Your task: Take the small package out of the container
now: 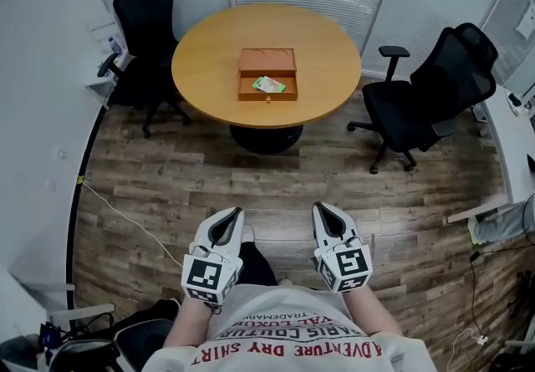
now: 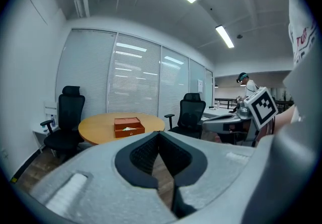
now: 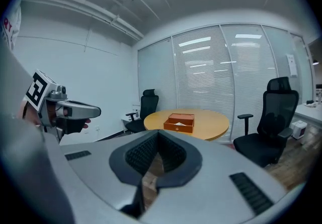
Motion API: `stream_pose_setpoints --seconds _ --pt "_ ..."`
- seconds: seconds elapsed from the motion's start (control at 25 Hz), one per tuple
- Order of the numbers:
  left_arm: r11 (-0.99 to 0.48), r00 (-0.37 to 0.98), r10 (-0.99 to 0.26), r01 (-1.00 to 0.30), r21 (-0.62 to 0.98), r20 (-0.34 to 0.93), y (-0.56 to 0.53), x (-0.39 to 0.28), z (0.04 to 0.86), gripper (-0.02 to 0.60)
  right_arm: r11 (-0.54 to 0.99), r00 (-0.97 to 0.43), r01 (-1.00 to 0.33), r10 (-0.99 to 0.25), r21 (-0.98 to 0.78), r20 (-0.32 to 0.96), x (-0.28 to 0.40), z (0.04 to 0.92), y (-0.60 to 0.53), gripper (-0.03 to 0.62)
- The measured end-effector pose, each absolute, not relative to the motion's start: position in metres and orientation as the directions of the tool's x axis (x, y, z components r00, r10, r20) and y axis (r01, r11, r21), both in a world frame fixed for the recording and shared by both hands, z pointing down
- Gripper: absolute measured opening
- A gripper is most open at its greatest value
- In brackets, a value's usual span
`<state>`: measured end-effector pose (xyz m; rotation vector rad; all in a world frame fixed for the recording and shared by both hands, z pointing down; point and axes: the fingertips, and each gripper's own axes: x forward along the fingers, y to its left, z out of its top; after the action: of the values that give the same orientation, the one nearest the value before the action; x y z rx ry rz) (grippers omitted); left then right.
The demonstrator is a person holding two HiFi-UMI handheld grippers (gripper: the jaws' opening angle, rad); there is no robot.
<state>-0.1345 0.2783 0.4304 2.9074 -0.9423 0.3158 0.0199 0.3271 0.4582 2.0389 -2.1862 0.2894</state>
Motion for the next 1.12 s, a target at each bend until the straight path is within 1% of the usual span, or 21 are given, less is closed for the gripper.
stream_pose_setpoints --seconds 0.28,0.4,0.52,0.72,0.88,1.12 --pt "-0.823 0.808 -0.555 -0.568 0.010 0.196 0.176 -0.123 0.418 0.012 0.038 -0.051 -0.998 -0.957 -0.052 0.286 0.024 0.464 0.234 0.008" --pt "-0.830 0.816 -0.542 -0.557 0.023 0.200 0.130 -0.121 0.414 0.011 0.005 -0.019 -0.999 -0.952 -0.044 0.306 0.029 0.463 0.192 0.008" --pt "-0.842 0.828 -0.524 -0.539 0.027 0.201 0.084 -0.125 0.409 0.011 -0.026 0.009 -0.998 -0.947 -0.051 0.320 0.029 0.459 0.148 0.008" --pt "-0.848 0.829 -0.518 -0.531 0.006 0.210 0.007 -0.135 0.404 0.011 -0.034 0.023 -0.999 -0.943 -0.025 0.332 0.019 0.453 0.087 0.008" --pt "-0.861 0.840 -0.497 -0.509 -0.003 0.219 -0.031 -0.137 0.405 0.012 -0.061 0.046 -0.998 -0.937 -0.033 0.345 0.016 0.456 0.055 0.008" --pt "-0.860 0.838 -0.492 -0.510 0.016 0.236 -0.062 -0.133 0.414 0.012 -0.058 0.043 -0.998 -0.931 -0.029 0.361 0.026 0.462 0.012 0.008"
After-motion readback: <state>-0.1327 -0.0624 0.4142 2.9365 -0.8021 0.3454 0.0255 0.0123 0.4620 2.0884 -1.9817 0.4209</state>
